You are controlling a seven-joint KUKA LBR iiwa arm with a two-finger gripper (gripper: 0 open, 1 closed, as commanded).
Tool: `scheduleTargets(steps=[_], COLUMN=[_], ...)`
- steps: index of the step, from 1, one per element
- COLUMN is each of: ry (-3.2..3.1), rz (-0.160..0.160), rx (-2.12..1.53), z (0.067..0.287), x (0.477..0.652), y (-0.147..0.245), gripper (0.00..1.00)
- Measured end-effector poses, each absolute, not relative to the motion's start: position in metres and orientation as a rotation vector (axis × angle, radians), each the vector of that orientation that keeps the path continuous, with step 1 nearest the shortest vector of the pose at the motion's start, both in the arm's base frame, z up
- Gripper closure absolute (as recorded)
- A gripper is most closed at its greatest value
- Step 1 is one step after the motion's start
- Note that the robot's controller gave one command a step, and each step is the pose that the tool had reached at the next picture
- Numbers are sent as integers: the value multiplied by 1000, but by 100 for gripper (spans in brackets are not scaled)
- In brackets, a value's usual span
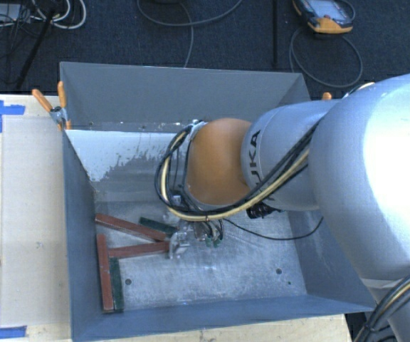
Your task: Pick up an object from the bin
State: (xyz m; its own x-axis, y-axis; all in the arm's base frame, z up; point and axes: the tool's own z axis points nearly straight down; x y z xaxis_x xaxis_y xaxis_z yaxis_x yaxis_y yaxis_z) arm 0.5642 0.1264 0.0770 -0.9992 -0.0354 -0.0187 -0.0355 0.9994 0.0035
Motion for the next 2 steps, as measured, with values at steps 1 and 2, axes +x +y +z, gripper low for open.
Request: scheduleTargets(steps=[1, 2], ry=[3140, 3138], rz=[0, 0], rx=[-48, -145], z=[113, 225], x=[561, 558], y=[122, 128], gripper=[100, 100])
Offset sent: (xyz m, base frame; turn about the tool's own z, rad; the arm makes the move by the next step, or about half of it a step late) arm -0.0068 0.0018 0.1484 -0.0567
